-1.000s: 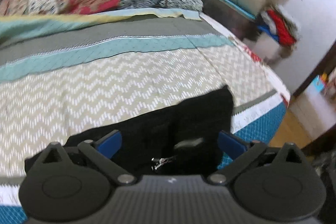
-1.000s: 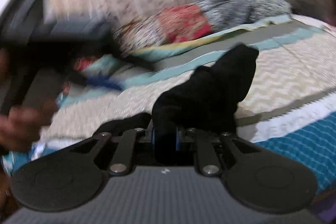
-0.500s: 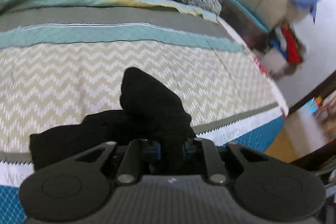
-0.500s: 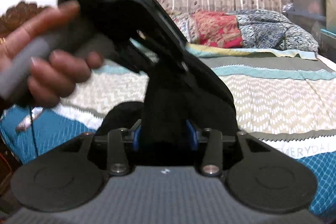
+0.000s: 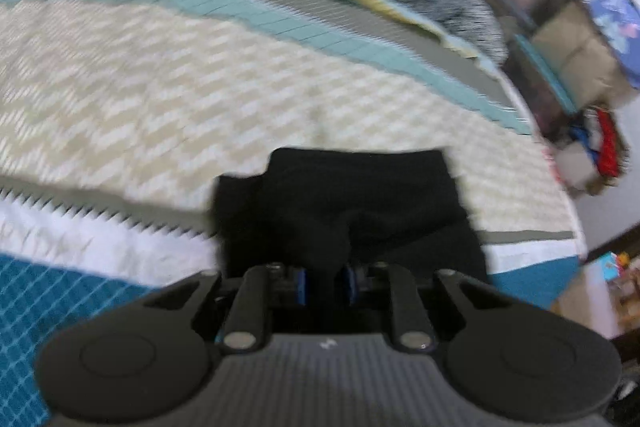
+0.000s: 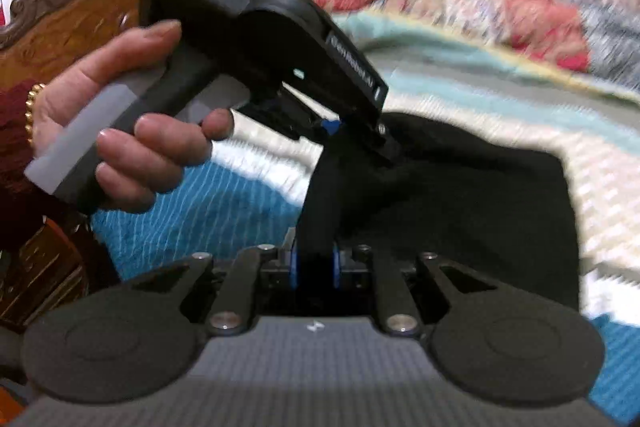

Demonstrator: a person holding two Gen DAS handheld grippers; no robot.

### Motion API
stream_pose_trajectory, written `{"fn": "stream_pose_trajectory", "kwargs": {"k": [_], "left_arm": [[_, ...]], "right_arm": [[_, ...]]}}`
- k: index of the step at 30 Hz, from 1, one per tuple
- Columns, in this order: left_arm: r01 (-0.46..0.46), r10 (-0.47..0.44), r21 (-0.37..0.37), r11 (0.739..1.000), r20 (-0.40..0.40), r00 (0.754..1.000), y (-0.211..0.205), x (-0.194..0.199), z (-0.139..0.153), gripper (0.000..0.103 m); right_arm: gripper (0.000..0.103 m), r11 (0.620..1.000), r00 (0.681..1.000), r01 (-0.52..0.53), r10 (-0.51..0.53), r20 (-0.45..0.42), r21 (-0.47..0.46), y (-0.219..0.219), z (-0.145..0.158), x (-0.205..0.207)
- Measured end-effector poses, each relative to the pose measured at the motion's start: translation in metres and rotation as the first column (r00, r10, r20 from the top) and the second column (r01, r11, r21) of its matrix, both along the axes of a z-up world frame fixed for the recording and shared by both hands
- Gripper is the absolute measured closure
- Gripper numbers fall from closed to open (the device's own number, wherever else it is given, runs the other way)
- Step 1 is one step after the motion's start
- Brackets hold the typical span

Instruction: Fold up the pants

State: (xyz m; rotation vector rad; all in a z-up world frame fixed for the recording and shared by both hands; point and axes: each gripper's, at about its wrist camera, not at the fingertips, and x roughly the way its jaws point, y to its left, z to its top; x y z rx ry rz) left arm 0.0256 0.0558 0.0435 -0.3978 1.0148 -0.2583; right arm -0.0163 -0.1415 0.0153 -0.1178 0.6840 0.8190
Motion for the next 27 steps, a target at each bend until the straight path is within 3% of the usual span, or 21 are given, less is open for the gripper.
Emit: {"fn": "stream_pose_trajectory", "kwargs": {"k": [3, 4, 5, 7, 10, 14, 19, 23, 27], "left_arm": [[-0.037, 0.041, 0.072, 0.997, -0.057, 0.998, 0.005, 0.003, -0.030, 0.059], [-0.037, 0.043, 0.091, 0.995, -0.056, 0.998, 0.004, 0.002, -0.034, 0.049], [-0.042, 0.047, 0.113, 0.993, -0.041, 0.998, 0.002, 0.000, -0.035, 0.044], [-0.052, 0.057, 0.170, 0.984, -0.023, 0.998, -0.002, -0.001, -0.034, 0.023], [-0.058, 0.064, 0.217, 0.975, -0.021, 0.998, -0.004, -0.002, -0.029, 0.021], [-0.077, 0.080, 0.281, 0.957, 0.003, 0.997, -0.007, -0.017, -0.016, 0.021], [-0.078, 0.075, 0.292, 0.953, 0.020, 0.997, -0.014, -0.038, -0.001, 0.018], [-0.066, 0.060, 0.292, 0.954, 0.027, 0.998, -0.024, -0.053, 0.004, 0.015], [-0.053, 0.047, 0.341, 0.939, 0.026, 0.999, -0.034, -0.058, 0.000, 0.014]], "right_arm": [[0.070, 1.000, 0.999, -0.024, 0.023, -0.032, -0.013, 0.007, -0.009, -0.004], [0.061, 0.999, 0.999, -0.036, 0.036, -0.034, -0.004, 0.006, -0.006, -0.006], [0.056, 0.998, 0.998, -0.054, 0.055, -0.035, 0.006, 0.005, -0.002, -0.008], [0.049, 0.996, 0.997, -0.076, 0.077, -0.022, 0.036, -0.002, 0.005, -0.015], [0.049, 0.992, 0.998, -0.065, 0.066, -0.003, 0.104, -0.020, 0.017, -0.018], [0.049, 0.978, 0.995, 0.090, -0.095, 0.017, 0.189, -0.054, 0.028, -0.015], [0.049, 0.899, 0.935, 0.353, -0.345, -0.078, 0.258, -0.101, 0.027, 0.004], [0.049, 0.853, 0.891, 0.454, -0.431, -0.141, 0.259, -0.118, 0.020, 0.011], [0.049, 0.839, 0.865, 0.499, -0.464, -0.192, 0.218, -0.116, 0.006, 0.018]]}}
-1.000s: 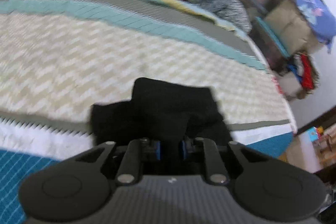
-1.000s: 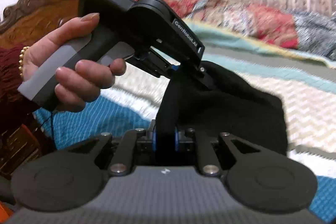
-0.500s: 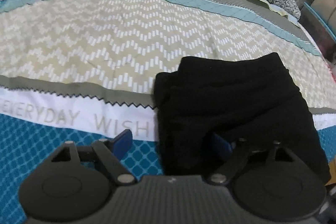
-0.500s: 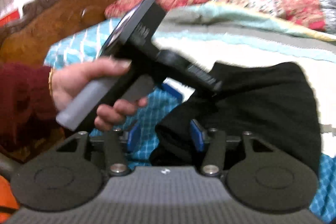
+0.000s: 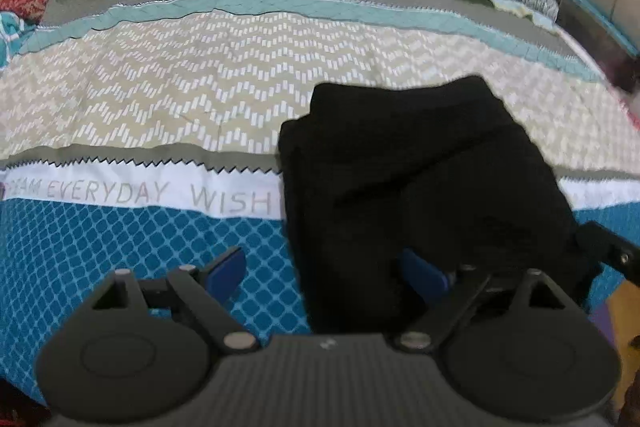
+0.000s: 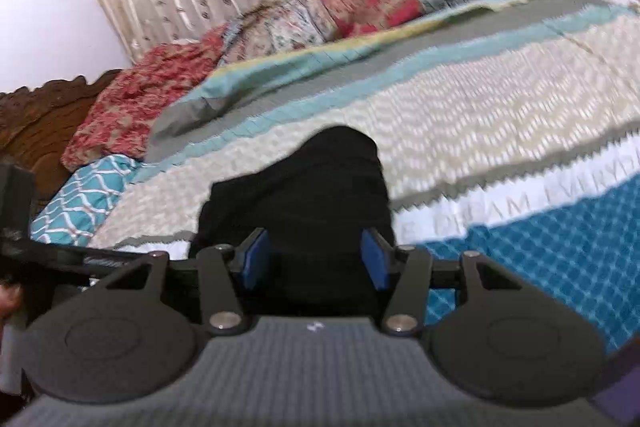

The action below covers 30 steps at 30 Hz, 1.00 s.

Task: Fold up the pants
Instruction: 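Press the folded pants bundle flat with both grippers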

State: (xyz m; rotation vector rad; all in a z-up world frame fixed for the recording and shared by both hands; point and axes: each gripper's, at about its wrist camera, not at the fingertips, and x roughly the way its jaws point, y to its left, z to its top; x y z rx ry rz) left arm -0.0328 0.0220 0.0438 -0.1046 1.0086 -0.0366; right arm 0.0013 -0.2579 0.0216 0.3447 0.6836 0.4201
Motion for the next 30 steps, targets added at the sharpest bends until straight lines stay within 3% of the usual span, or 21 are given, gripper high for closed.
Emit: {"fn": "stream_pose_trajectory", "kwargs": {"k": [5, 15, 18, 20, 24, 30], "left_arm": [[-0.011, 0.012, 0.034, 0.999, -0.021, 1.000, -0.001, 0.000, -0.009, 0.010], [-0.018, 0.019, 0.041, 0.999, -0.027, 0.999, -0.002, 0.000, -0.011, 0.007], [-0.020, 0.021, 0.041, 0.999, -0.028, 0.999, 0.000, 0.000, -0.012, 0.006], [-0.024, 0.025, 0.041, 0.999, -0.031, 0.999, 0.001, 0.001, -0.014, 0.005], [-0.026, 0.028, 0.045, 0.999, -0.031, 0.999, 0.002, 0.001, -0.014, 0.002], [-0.030, 0.032, 0.056, 0.998, -0.035, 0.999, 0.000, 0.003, -0.016, 0.001]], "right_arm": [[0.047, 0.999, 0.997, 0.014, -0.017, -0.081, -0.038, 0.002, -0.025, -0.007], [0.039, 0.999, 0.996, 0.030, -0.031, -0.080, -0.018, -0.003, -0.033, -0.012], [0.031, 0.999, 0.995, 0.044, -0.045, -0.091, -0.018, -0.005, -0.035, -0.011], [0.024, 0.998, 0.990, 0.060, -0.058, -0.127, 0.013, -0.009, -0.041, -0.008], [0.022, 0.991, 0.985, 0.072, -0.053, -0.166, 0.115, -0.023, -0.050, -0.004], [0.020, 0.988, 0.987, 0.057, -0.034, -0.158, 0.143, -0.029, -0.051, -0.002]]}}
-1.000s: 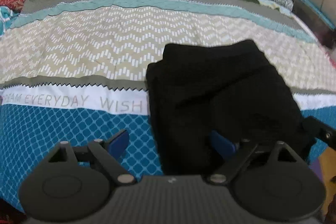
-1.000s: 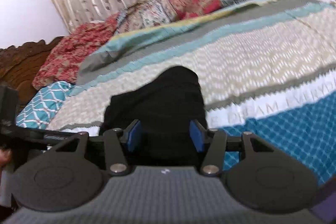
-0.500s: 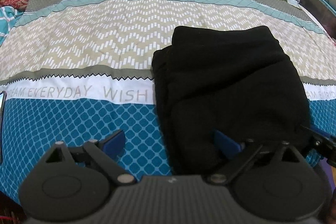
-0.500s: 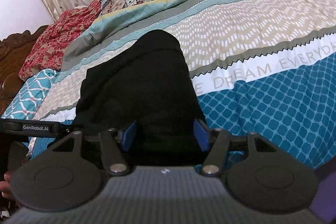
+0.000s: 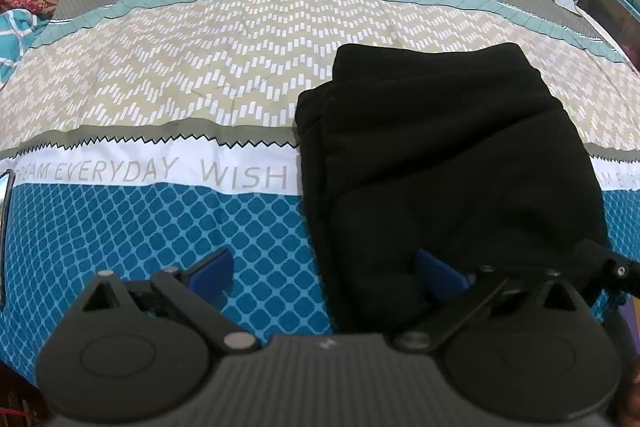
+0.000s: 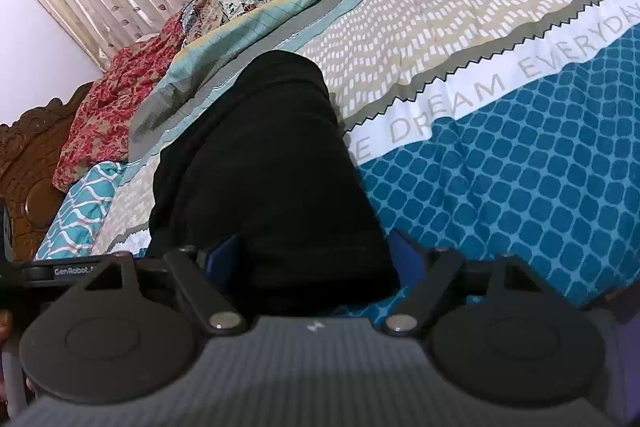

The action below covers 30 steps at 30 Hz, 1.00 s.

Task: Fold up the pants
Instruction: 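Press the folded pants bundle flat with both grippers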

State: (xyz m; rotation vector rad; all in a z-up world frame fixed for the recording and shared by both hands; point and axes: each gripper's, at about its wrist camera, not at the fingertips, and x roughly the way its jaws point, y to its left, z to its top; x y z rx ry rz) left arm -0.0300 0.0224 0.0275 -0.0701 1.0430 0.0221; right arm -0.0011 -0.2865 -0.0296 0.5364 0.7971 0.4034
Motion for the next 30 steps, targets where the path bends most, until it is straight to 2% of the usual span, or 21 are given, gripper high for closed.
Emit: {"fn": "stream_pose_trajectory", "kwargs": {"k": [21, 30], "left_arm": [[0.002, -0.002, 0.042, 0.999, -0.004, 1.000, -0.001, 0.005, -0.005, 0.000], [0.009, -0.009, 0.108, 0.994, 0.004, 1.000, -0.011, 0.005, -0.002, 0.000]], "right_arm": [[0.015, 0.997, 1.000, -0.007, 0.007, 0.004, 0.083, -0.013, -0.006, 0.003], [0.014, 0.991, 1.000, -0.005, 0.005, -0.003, 0.135, -0.024, -0.008, 0.006]]}}
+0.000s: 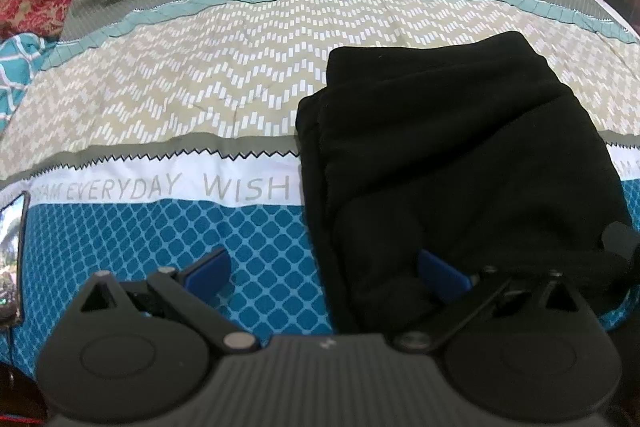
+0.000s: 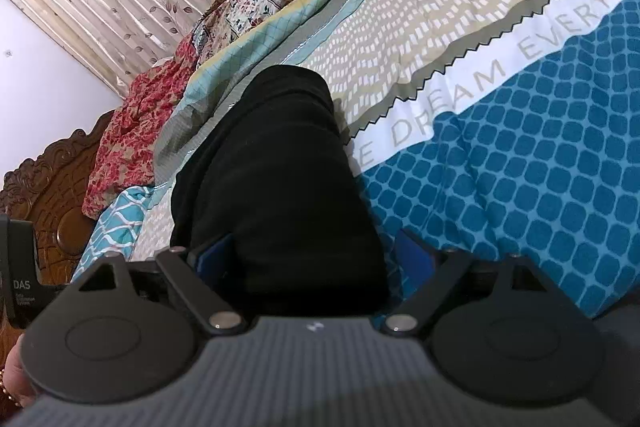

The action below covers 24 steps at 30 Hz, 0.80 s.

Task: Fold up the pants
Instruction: 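Press the folded pants bundle flat with both grippers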

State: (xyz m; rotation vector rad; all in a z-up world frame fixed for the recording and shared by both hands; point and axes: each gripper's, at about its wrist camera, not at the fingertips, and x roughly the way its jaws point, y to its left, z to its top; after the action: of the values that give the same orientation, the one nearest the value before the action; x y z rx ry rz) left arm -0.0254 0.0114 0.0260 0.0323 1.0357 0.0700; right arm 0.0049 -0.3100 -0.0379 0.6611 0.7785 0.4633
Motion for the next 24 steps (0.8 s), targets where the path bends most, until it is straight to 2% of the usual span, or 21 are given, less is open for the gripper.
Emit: {"fn": "stream_pose_trajectory", "kwargs": {"k": [7, 24], "left_arm": [[-0.003, 0.002, 0.028, 1.000, 0.004, 1.000, -0.0038, -0.0009, 0.0022, 0.000], [-0.009, 0.009, 0.029, 1.000, 0.006, 1.000, -0.0041, -0.0009, 0.0028, 0.000]], "right_arm": [[0.014, 1.000, 1.000, 0.003, -0.003, -0.002, 0.012, -0.0008, 0.0002, -0.0018], [0.014, 1.000, 1.000, 0.005, -0.005, -0.001, 0.012, -0.0002, 0.0002, -0.0028]]}}
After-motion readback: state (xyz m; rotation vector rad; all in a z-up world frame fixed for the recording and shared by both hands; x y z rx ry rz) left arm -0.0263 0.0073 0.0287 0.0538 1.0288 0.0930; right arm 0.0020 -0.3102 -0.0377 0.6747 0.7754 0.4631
